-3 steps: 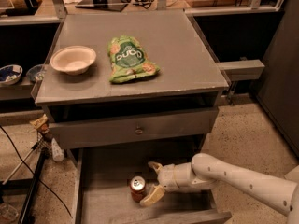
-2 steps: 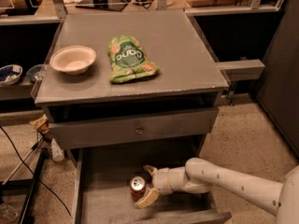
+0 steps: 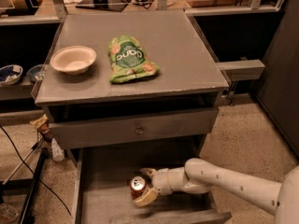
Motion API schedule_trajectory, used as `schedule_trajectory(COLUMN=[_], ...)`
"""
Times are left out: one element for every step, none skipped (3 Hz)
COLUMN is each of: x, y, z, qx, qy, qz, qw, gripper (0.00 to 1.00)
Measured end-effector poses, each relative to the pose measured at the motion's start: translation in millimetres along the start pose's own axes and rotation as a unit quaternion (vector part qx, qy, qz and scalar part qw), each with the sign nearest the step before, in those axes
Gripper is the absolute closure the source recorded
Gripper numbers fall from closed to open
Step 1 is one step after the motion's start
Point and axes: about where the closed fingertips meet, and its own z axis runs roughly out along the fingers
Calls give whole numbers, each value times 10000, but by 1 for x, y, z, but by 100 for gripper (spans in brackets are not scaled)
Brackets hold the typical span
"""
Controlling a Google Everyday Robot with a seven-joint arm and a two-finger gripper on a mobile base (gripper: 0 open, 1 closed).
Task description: Pick coke can from middle drawer and place on counter
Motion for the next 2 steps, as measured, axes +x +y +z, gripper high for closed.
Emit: schedule_trajectory(x=[0,0], y=[0,0], z=[0,0], qx=[0,-1], qy=[0,0], qz=[0,0], qw=[10000,10000], gripper=[39,63])
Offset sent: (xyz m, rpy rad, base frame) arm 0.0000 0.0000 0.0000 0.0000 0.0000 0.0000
